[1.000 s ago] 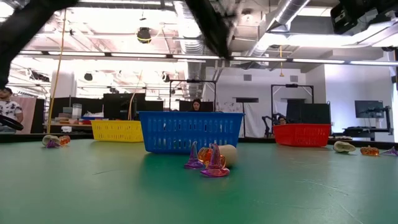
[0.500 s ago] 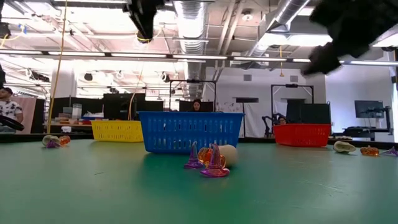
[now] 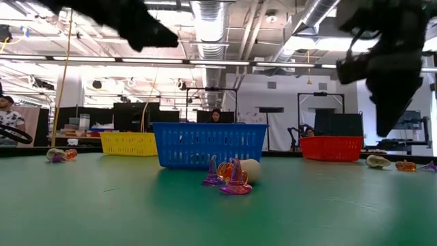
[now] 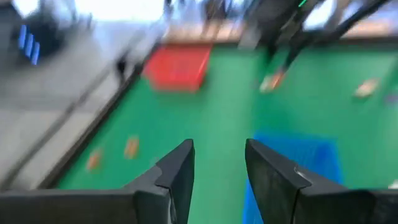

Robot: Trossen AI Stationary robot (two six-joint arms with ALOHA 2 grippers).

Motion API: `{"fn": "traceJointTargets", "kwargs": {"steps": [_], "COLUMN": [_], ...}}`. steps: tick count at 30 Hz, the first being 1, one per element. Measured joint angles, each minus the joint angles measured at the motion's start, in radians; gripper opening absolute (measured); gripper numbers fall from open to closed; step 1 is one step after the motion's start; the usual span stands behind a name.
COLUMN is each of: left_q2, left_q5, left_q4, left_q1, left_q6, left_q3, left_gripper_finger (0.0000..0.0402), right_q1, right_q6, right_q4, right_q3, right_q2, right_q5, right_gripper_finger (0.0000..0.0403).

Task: Sort Halloween decoration
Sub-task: Put the white skull toy into the blue bin

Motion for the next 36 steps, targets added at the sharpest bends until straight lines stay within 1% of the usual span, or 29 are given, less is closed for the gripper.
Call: {"fn": "traceJointTargets", "kwargs": {"steps": [2, 4, 6, 7, 9, 13, 18, 22, 24, 27, 30, 34, 36], "left_q2": [-0.028, -0.052, -0.083, -0.096, -0.121, -0.170, -0.180, -0.179, -0.180, -0.180, -0.180, -0.180, -0.179], "left_q5": [0.066, 0.104, 0.088, 0.072, 0.052, 0.050, 0.076, 0.077, 0.077, 0.077, 0.077, 0.077, 0.077], "left_q4": [0.243, 0.425, 0.578, 0.614, 0.619, 0.615, 0.579, 0.572, 0.574, 0.573, 0.574, 0.574, 0.574], "left_q1": [-0.010, -0.012, -0.004, 0.003, 0.018, 0.042, 0.043, 0.044, 0.044, 0.044, 0.044, 0.044, 0.044], "left_q6": [0.072, 0.097, 0.104, 0.114, 0.116, 0.081, 0.082, 0.091, 0.090, 0.084, 0.083, 0.081, 0.081], "left_q3": [-0.143, -0.252, -0.325, -0.350, -0.382, -0.388, -0.390, -0.389, -0.389, -0.389, -0.389, -0.389, -0.389], "left_gripper_finger": [0.0132, 0.0132, 0.0132, 0.0132, 0.0132, 0.0132, 0.0132, 0.0132, 0.0132, 0.0132, 0.0132, 0.0132, 0.0132], "right_q1": [-0.036, -0.068, -0.094, -0.103, -0.113, -0.116, -0.116, -0.116, -0.116, -0.116, -0.109, -0.080, -0.059], "right_q6": [0.008, 0.026, 0.047, 0.052, 0.057, 0.073, 0.101, 0.101, 0.101, 0.098, 0.091, 0.042, -0.001], "right_q4": [0.020, 0.030, 0.031, 0.040, 0.064, 0.113, 0.120, 0.128, 0.133, 0.145, 0.135, 0.154, 0.191], "right_q3": [-0.009, -0.012, -0.012, -0.012, -0.012, -0.012, -0.011, -0.008, -0.008, -0.009, 0.004, 0.063, 0.098], "right_q2": [0.022, 0.055, 0.084, 0.102, 0.138, 0.206, 0.271, 0.297, 0.298, 0.286, 0.267, 0.234, 0.230], "right_q5": [-0.020, -0.023, -0.023, -0.023, -0.023, -0.032, -0.045, -0.051, -0.051, -0.058, -0.061, -0.060, -0.054], "right_gripper_finger": [0.0221, 0.0221, 0.0221, 0.0221, 0.0221, 0.0221, 0.0221, 0.0219, 0.0212, 0.0188, 0.0151, 0.0104, 0.0089]}}
